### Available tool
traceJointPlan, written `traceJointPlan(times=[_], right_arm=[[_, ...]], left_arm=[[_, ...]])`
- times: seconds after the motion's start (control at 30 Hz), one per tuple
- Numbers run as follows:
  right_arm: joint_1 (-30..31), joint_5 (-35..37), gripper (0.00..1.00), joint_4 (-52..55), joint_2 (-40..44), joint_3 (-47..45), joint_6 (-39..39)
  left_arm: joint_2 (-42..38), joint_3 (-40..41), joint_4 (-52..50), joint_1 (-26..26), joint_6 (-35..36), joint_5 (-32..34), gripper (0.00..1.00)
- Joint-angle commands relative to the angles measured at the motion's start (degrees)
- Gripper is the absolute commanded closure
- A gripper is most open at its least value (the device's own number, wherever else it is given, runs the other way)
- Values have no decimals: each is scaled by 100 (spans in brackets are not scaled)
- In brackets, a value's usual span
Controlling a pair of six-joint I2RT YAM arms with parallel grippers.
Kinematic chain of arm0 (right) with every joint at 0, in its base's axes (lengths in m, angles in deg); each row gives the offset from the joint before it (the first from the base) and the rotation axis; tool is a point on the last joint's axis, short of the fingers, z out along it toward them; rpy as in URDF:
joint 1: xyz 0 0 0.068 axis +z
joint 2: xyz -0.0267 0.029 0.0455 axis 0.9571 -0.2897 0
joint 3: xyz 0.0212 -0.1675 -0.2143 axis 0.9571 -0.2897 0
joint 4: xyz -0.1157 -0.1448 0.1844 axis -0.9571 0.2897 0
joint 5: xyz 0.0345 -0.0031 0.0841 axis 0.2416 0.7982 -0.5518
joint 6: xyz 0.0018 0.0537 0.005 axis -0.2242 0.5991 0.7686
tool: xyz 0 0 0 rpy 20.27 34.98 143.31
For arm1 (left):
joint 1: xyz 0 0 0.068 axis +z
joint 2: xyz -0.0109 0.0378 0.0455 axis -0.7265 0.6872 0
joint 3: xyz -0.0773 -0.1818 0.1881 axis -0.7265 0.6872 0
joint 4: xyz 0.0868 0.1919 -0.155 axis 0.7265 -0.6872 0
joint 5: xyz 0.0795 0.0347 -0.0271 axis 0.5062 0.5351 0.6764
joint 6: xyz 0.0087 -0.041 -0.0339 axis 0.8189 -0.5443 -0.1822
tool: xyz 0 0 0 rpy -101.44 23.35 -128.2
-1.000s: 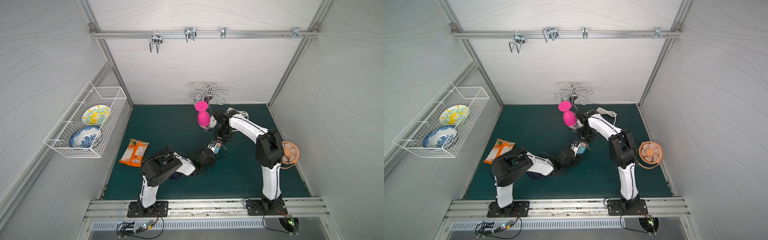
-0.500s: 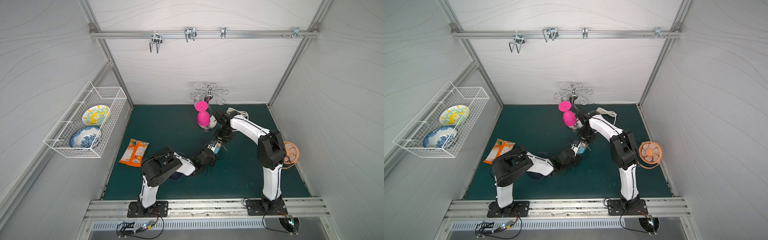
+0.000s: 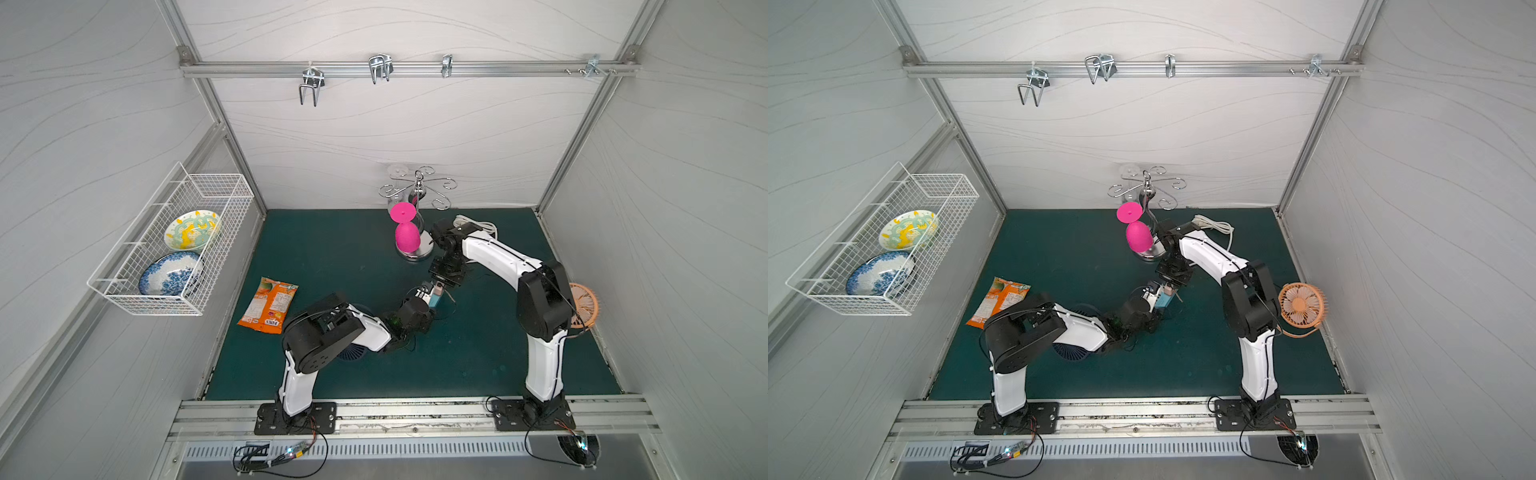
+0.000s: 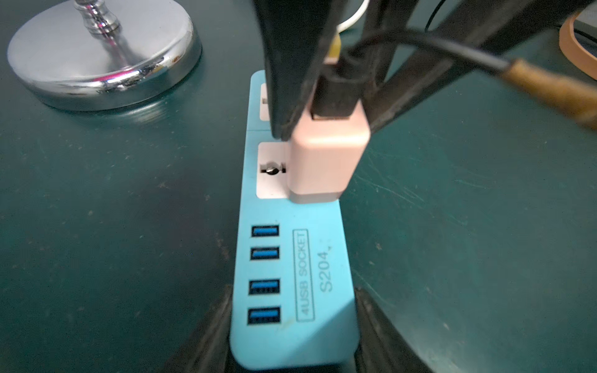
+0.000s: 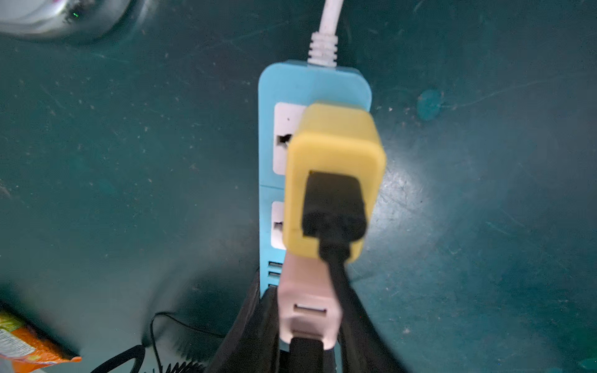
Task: Unplug the desk fan from the power strip
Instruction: Remove the plug from the socket.
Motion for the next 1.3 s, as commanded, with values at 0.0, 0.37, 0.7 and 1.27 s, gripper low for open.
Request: traceJointPlan(times=[0.0, 0.37, 0.7, 1.27], right_arm=[[193, 145, 100, 237, 215, -131, -63], [-313, -49, 100, 203, 287, -72, -41], [-127, 39, 100, 188, 331, -179, -77], [-123, 117, 100, -319, 905, -1007, 190]], left_arm=[[224, -124, -300, 3, -32, -57, 100], [186, -55, -301, 8, -66, -4, 100], [212, -84, -304, 6, -76, -17, 100], [216, -65, -300, 3, -92, 34, 100]])
